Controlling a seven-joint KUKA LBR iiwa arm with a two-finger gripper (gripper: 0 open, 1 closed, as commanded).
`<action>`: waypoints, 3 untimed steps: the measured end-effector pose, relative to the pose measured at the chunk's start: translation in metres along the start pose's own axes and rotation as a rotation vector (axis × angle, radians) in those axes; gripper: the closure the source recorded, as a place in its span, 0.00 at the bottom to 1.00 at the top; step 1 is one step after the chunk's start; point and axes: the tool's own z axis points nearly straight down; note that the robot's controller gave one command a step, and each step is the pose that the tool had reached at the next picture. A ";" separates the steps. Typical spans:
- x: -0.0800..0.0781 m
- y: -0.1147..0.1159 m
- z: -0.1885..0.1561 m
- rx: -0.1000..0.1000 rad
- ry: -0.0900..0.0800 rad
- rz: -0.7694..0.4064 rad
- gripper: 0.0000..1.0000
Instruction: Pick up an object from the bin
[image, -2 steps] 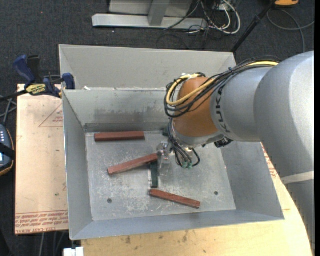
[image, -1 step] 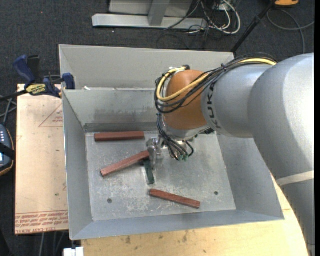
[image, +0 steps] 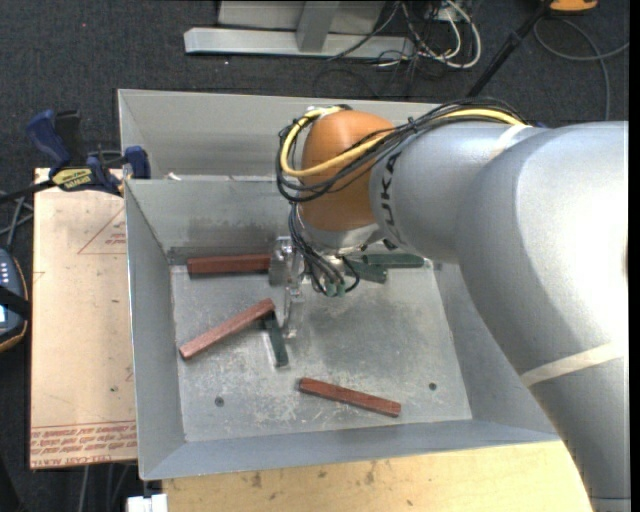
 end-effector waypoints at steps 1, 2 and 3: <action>0.000 0.000 0.000 0.000 0.000 -0.001 0.00; 0.053 0.066 -0.005 0.002 -0.012 -0.313 1.00; 0.053 0.066 -0.005 0.002 -0.012 -0.313 1.00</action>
Offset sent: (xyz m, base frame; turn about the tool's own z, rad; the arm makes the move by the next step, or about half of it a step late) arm -0.0543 0.0631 0.0062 -0.3148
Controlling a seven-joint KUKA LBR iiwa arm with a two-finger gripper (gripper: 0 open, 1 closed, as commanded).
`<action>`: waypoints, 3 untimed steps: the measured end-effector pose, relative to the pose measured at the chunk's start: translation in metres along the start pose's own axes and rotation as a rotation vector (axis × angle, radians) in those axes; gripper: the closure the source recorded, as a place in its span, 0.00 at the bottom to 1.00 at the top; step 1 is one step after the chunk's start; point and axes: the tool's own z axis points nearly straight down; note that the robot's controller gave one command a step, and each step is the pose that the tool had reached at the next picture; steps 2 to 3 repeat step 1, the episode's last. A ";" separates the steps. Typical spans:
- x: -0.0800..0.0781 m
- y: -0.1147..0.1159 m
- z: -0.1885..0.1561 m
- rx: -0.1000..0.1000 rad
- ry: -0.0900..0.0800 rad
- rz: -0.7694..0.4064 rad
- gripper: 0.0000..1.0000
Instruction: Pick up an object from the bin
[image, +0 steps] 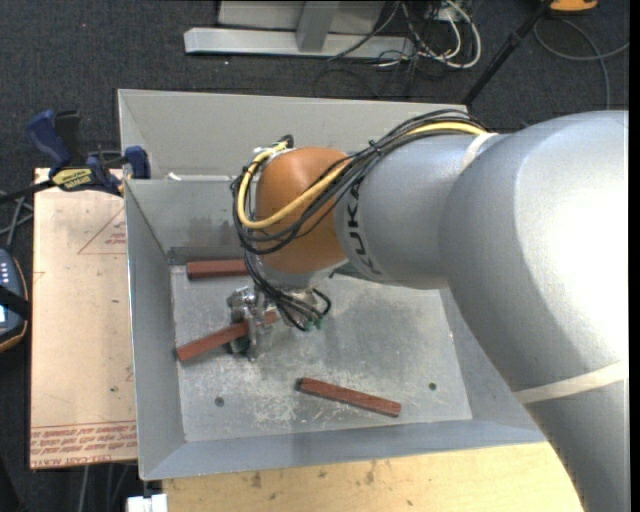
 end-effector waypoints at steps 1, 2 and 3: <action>0.006 -0.027 -0.139 0.001 -0.004 -0.041 1.00; 0.006 -0.027 -0.139 0.001 -0.004 -0.041 1.00; 0.006 -0.027 -0.139 0.001 -0.004 -0.041 1.00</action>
Offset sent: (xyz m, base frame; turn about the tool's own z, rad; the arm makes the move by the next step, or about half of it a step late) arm 0.0000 0.0000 0.0000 0.0000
